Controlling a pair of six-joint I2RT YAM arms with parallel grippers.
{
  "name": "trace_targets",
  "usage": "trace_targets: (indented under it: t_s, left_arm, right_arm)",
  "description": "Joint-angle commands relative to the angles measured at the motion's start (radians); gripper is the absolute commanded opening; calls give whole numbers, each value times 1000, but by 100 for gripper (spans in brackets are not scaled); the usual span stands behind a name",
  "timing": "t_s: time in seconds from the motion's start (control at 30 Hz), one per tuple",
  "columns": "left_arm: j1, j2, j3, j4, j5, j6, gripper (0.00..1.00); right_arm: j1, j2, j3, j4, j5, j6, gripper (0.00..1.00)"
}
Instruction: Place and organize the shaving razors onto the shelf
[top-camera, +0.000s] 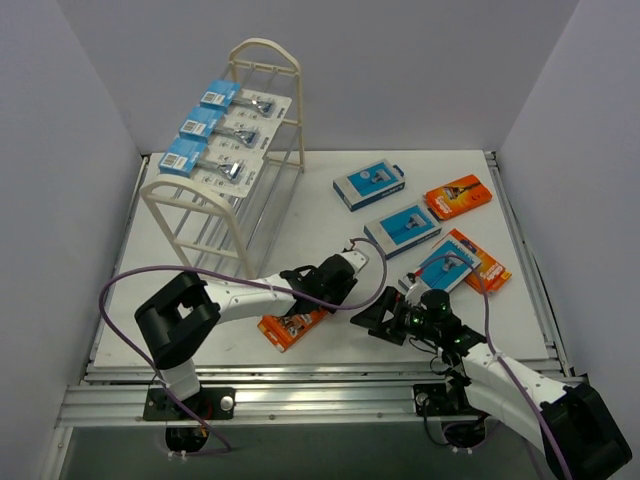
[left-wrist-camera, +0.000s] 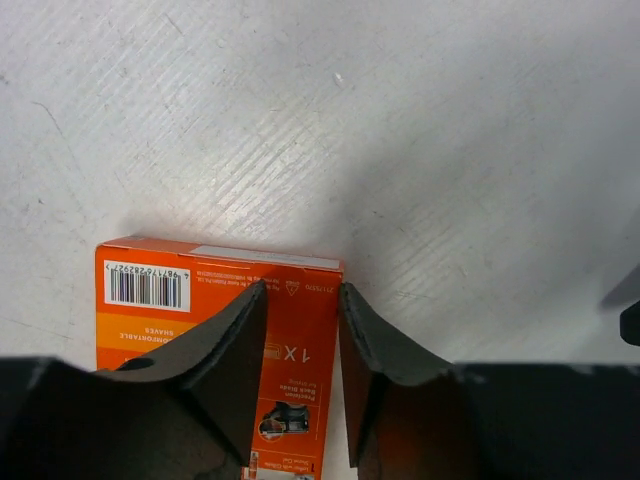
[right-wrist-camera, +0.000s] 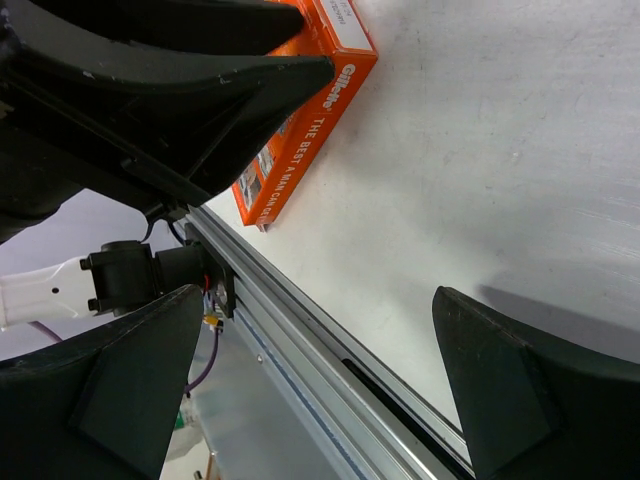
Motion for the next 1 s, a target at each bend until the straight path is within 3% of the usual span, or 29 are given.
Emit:
trace_targets:
  t_s: [0.0,0.2,0.3,0.33,0.37,0.43,0.47,0.53,0.97]
  left_arm:
    - [19,59,-18,-148,88,-50,39]
    - [30,66,-1,-185,100,-50,14]
    - [30,40,13,-204,97,-53,10]
    - [30,29,16,-207,84,-58,14]
    - [30,3,16,-207,82,-62,24]
    - [36,-20,19,-213,70,-71,56]
    - [39,-40,24,-225,59,-91,60]
    - [51,-62,34,-240,27,-113,65]
    - [123,-77,88,-354,-209,-304,67]
  right_arm:
    - [-8,-18,-25,26,-11,-6,94]
    - [-9,-26,-32,20,-11,-15,94]
    - [-9,-29,-45,23,-2,-14,94]
    - [-8,-26,-48,31,0,-12,94]
    - [-9,-23,-49,34,3,-12,94]
    - [-9,-12,-49,37,10,-17,94]
    - [-8,-11,-49,38,12,-18,94]
    - [-8,-6,-49,52,14,-15,92]
    - [14,92,-10,130,40,-11,73]
